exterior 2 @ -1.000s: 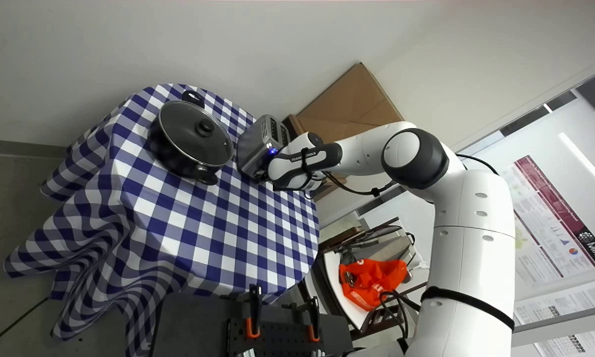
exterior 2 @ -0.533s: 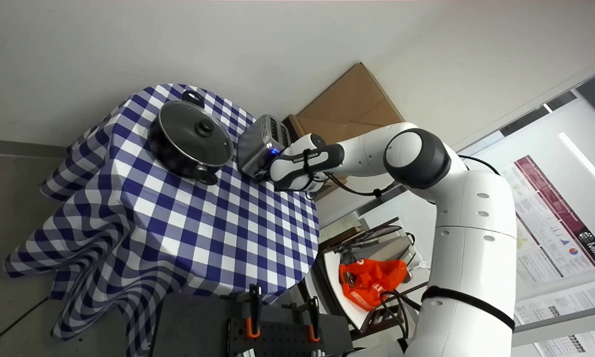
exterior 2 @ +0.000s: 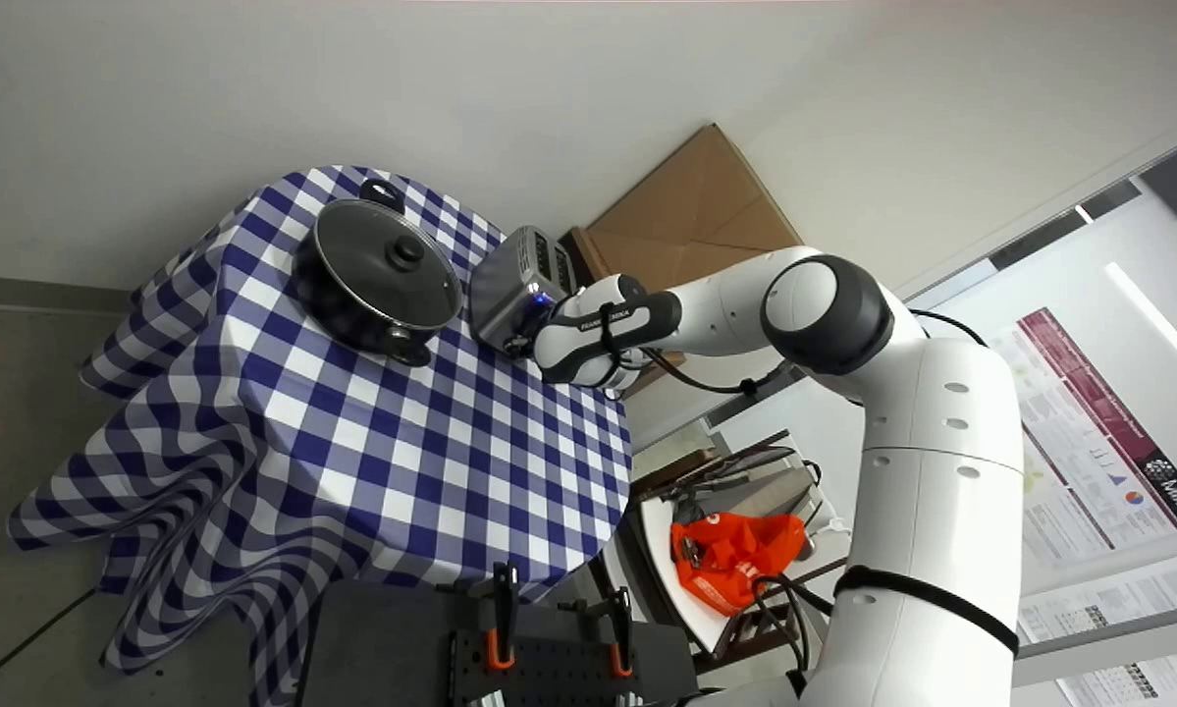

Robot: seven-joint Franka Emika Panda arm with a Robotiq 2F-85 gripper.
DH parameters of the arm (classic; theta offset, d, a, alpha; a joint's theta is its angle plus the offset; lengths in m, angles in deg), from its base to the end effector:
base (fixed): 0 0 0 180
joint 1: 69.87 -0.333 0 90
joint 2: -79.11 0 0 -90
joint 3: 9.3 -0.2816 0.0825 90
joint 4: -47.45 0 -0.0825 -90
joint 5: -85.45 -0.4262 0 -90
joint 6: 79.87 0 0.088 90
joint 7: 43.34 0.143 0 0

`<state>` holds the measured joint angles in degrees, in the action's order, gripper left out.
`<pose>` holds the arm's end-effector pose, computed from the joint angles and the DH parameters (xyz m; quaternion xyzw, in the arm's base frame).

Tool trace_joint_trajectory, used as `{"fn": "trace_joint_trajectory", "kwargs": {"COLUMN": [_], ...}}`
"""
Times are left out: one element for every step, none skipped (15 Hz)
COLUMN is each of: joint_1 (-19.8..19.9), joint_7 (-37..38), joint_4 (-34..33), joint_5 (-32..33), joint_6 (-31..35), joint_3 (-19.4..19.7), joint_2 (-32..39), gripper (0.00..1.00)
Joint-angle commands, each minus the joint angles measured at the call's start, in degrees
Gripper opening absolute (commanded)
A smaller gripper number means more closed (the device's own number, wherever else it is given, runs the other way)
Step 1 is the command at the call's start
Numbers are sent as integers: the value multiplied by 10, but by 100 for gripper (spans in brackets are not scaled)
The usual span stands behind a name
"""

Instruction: Press a button on the toaster

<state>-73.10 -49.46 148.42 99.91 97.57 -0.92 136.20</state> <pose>0.6462 -0.0420 -0.0509 0.9676 0.1735 0.1555 0.0972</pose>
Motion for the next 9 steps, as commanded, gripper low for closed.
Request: {"fn": "trace_joint_trajectory", "kwargs": {"joint_1": [12,13,15,19,21,23,23,26,28], "joint_7": [-17,-18,-20,-22,-23,-25,-26,-29,-32], "joint_4": [23,26,27,27,28,26,26,26,27], "joint_5": [-2,-2,-3,-3,-3,-3,-3,-2,-1], "joint_6": [31,33,34,33,33,28,25,17,11], "joint_3": [-10,-11,-13,-15,-15,-16,-16,-19,-21], "joint_2": [-26,-28,-31,-33,-36,-37,-38,-39,-40], "gripper": [0,0,0,0,0,0,0,0,0]}}
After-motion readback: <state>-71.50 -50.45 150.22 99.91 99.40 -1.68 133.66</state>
